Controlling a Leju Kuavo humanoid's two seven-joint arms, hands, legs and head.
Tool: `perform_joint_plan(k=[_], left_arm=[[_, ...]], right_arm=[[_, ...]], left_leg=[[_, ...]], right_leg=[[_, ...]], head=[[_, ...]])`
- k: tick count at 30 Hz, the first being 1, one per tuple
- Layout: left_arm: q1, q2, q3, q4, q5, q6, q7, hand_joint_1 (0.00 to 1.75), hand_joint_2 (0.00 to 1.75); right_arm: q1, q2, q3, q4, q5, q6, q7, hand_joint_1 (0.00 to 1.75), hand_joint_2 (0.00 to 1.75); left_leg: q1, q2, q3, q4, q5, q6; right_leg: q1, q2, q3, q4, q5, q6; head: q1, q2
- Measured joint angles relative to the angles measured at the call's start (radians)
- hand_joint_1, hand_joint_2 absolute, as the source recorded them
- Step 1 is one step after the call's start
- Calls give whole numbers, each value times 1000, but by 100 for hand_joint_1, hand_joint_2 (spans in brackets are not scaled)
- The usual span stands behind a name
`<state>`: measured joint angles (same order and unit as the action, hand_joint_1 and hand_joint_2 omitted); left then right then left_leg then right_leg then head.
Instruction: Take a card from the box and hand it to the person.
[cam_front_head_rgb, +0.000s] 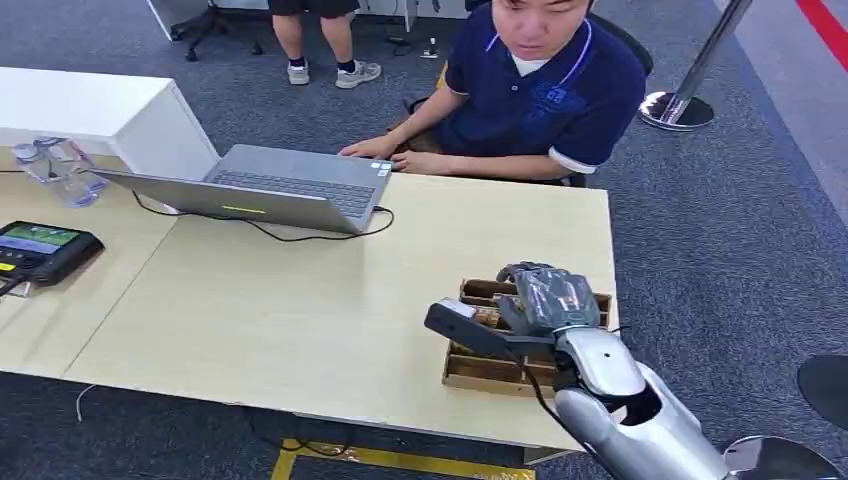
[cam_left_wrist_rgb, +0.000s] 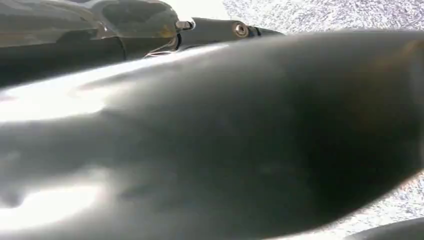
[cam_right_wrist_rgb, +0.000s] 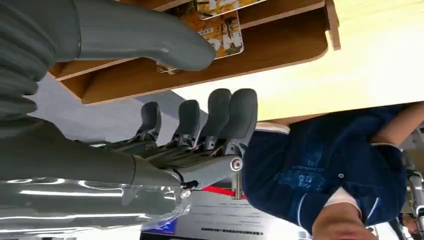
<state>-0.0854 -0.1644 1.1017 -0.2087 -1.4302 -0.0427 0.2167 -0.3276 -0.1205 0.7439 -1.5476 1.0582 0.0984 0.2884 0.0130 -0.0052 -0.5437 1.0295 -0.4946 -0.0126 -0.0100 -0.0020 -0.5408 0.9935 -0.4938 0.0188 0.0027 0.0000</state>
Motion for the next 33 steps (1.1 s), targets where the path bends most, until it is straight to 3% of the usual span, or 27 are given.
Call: perform_joint_plan(k=[10, 13, 17, 33], left_arm=[[0, 0, -8, 0, -5, -2, 5, 0, 0], [0, 0, -9, 0, -6, -2, 5, 0, 0], [0, 0, -9, 0, -6, -2, 5, 0, 0], [0, 0, -9, 0, -6, -2, 5, 0, 0]], right_arm=[[4, 0, -3, 5, 0, 0, 0, 106, 175], [9, 0, -3, 5, 0, 0, 0, 94, 175], [17, 0, -3, 5, 0, 3, 0, 91, 175], [22, 0, -5, 6, 0, 3, -1, 108, 175]], left_leg=[[0, 0, 0, 0, 0, 0], [0, 0, 0, 0, 0, 0], [0, 0, 0, 0, 0, 0], [0, 0, 0, 0, 0, 0]], right_leg=[[0, 0, 0, 0, 0, 0], [0, 0, 0, 0, 0, 0], [0, 0, 0, 0, 0, 0], [0, 0, 0, 0, 0, 0]], head=[[0, 0], [0, 0], [0, 0], [0, 0]])
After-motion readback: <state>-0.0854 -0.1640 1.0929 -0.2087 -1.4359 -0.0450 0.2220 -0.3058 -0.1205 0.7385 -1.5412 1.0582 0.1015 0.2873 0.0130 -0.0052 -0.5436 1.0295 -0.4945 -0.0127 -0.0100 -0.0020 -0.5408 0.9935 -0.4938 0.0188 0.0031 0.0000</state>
